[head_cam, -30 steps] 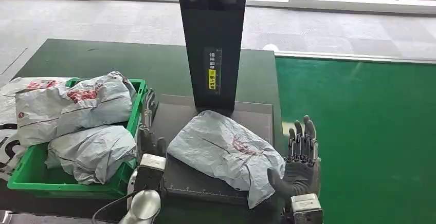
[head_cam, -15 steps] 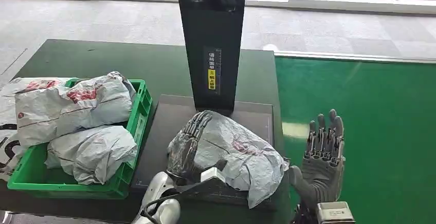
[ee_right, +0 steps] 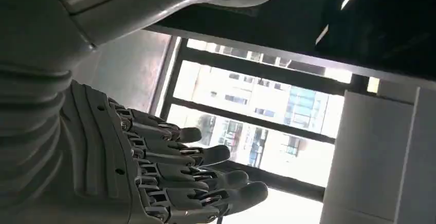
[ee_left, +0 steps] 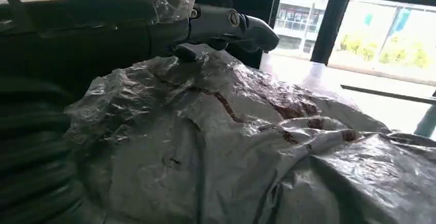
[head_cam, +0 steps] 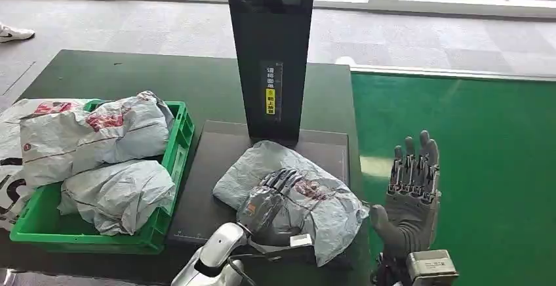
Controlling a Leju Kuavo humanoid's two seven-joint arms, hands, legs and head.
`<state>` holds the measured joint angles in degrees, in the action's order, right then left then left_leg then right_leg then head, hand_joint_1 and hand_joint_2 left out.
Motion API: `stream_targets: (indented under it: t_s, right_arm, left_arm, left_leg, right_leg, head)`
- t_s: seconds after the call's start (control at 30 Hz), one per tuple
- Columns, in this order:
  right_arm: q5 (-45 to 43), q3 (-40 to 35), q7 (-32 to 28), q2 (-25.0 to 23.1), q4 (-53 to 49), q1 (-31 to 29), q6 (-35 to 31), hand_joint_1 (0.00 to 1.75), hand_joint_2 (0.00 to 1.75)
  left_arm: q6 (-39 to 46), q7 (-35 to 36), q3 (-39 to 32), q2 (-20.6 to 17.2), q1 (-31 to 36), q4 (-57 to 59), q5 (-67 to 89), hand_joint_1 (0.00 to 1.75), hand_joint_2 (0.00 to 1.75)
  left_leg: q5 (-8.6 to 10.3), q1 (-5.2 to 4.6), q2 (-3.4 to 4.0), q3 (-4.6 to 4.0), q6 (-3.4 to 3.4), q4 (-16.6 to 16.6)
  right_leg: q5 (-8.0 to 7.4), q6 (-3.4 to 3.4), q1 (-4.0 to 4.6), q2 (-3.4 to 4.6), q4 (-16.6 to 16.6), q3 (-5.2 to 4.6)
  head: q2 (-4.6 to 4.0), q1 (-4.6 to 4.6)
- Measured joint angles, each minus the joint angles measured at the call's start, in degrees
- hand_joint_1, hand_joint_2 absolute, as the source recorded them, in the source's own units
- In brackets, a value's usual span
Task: Moved the parcel from conveyor to table for the left to box.
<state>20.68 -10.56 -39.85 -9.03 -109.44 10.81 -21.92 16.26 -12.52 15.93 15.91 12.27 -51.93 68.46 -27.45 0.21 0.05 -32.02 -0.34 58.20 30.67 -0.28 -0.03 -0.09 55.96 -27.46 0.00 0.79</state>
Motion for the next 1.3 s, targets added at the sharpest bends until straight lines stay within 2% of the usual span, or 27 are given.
stream_targets:
  t_s: [0.13, 0.23, 0.27, 0.3, 0.47, 0.6, 1.07, 1.3]
  right_arm:
    - [-0.02, 0.00, 0.02, 0.20, 0.04, -0.10, 0.00, 0.00, 1.75]
    - [-0.46, 0.00, 0.02, 0.24, 0.46, -0.35, 0.31, 0.00, 1.75]
    - [-0.59, 0.00, 0.02, 0.24, 0.76, -0.68, 0.20, 0.00, 1.75]
    - [-0.66, -0.02, 0.02, 0.26, 1.09, -1.07, -0.02, 0.00, 1.75]
    - [-0.96, -0.55, 0.02, 0.50, 2.49, -1.91, -1.36, 0.00, 1.75]
    - [-0.96, -0.92, 0.02, 0.63, 3.15, -2.09, -1.68, 0.00, 1.75]
    - [-0.94, -1.20, 0.02, 0.72, 4.06, -2.16, -1.71, 0.00, 1.75]
    - [-0.94, -1.20, 0.02, 0.96, 4.37, -2.55, -1.77, 0.00, 1.75]
  left_arm:
    - [0.00, 0.00, 0.24, 0.04, 0.58, 1.55, 0.04, 0.00, 1.75]
    - [-5.23, -2.75, 1.50, 0.37, 2.68, 4.14, 1.79, 0.00, 1.75]
    - [-6.59, -3.84, 2.27, 0.80, 3.85, 5.56, 1.97, 1.15, 1.75]
    - [-6.93, -4.64, 2.87, 1.18, 4.74, 7.17, 1.97, 1.75, 1.75]
    - [-6.89, -9.40, 4.83, 2.51, 7.09, 13.27, 1.09, 1.75, 1.75]
    - [-6.97, -10.58, 5.11, 2.69, 7.64, 15.50, 0.70, 1.75, 1.75]
    - [-7.08, -10.67, 5.97, 3.04, 8.83, 17.48, 0.68, 1.75, 1.75]
    - [-10.18, -9.44, 6.73, 2.71, 8.80, 17.50, 1.68, 1.75, 1.75]
  left_leg:
    - [0.00, 0.00, 0.01, -0.01, 0.00, 0.00]
    - [0.00, 0.00, -0.18, 0.00, 0.00, -0.01]
    - [0.00, 0.00, -0.28, 0.02, 0.00, -0.01]
    - [0.00, 0.00, -0.28, 0.05, 0.00, -0.01]
    - [0.01, -0.05, -0.28, 0.16, 0.02, -0.01]
    - [0.02, -0.06, -0.28, 0.18, 0.03, 0.00]
    - [0.02, -0.03, -0.26, 0.24, 0.02, -0.02]
    - [0.01, -0.03, -0.27, 0.30, 0.02, -0.03]
  right_leg:
    - [0.00, 0.00, 0.00, 0.01, 0.00, -0.01]
    - [0.03, -0.01, 0.00, -0.19, 0.00, 0.03]
    - [0.04, -0.01, 0.00, -0.30, 0.00, 0.09]
    - [0.04, -0.01, 0.00, -0.30, 0.00, 0.13]
    - [0.04, 0.00, -0.05, -0.30, 0.00, 0.26]
    - [0.03, 0.01, -0.06, -0.30, 0.00, 0.27]
    - [0.04, -0.01, -0.01, -0.29, 0.00, 0.34]
    - [0.05, -0.01, -0.02, -0.29, 0.00, 0.44]
  head:
    - [0.00, 0.00]
    - [0.00, 0.00]
    - [0.00, 0.00]
    - [0.00, 0.00]
    - [0.00, 0.00]
    - [0.00, 0.00]
    - [0.00, 0.00]
    - [0.00, 0.00]
